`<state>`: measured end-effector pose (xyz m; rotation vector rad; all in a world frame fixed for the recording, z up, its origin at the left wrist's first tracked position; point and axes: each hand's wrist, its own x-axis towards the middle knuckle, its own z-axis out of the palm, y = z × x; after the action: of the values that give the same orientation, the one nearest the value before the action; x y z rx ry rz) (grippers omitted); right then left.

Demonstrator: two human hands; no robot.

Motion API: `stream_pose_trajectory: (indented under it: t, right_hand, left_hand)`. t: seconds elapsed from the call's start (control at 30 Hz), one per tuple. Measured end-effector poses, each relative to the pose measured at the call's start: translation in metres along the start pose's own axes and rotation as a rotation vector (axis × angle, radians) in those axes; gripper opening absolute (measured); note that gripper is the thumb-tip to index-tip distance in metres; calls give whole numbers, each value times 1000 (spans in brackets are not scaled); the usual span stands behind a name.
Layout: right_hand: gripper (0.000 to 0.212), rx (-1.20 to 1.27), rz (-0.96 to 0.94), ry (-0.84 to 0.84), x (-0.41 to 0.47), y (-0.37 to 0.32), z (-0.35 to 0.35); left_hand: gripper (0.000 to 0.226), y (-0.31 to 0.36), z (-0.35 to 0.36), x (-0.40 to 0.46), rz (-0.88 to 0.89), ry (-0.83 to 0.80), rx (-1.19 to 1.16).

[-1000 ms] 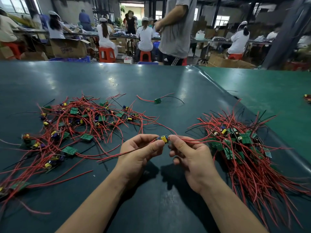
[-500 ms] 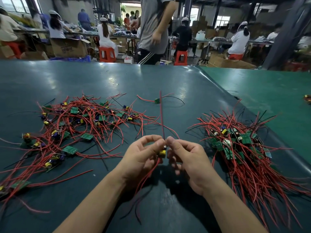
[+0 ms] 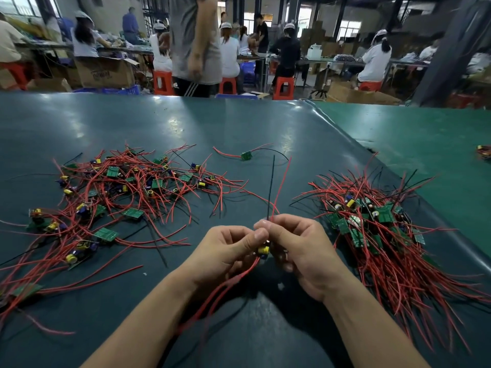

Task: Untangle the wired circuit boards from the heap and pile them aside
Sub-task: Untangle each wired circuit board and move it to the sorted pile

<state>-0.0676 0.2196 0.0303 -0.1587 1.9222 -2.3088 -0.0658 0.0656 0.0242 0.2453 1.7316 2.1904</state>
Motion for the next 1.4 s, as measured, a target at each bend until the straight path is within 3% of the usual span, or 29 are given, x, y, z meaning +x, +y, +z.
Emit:
stream_pose_trajectory:
  t: [0.1,0.3,0.37,0.47,0.7,0.8,0.97,1.13,1.27,1.4]
  right_hand:
    - [33,7,-19,66,2,2,0]
    - [48,32,-73,198,4,2,-1]
    - [43,74,-84,260,6,0,-4]
    - [18,146,-119,323,7,-3,-6]
    - [26,311,-147,449,11,-6,-11]
    - [19,385,-119,525,14,-7,-20]
    - [7,-7,-99,285,8,10,5]
    - [20,-55,-126,43,0,10,16]
    - [24,92,-115,29,-6,5,23]
    - [20,214,-73,134,-1,0,18]
  left_hand:
    - [22,-1,1,-2,14,-34,37]
    - [32,0,-5,-2,-34,-93,-1]
    - [32,-1,-7,-3,-59,-145,11]
    - [41,1,-7,-6,-85,-219,13]
    - [28,4,-11,-15,-120,-513,-13]
    - [32,2,-18,-18,-139,-632,-186]
    - [39,5,-14,-3,-31,-200,-399]
    - [37,10,-16,-3,78,32,-525]
    - [19,6,-10,-2,109,87,-419]
    - [32,2,-7,1,158,44,-259]
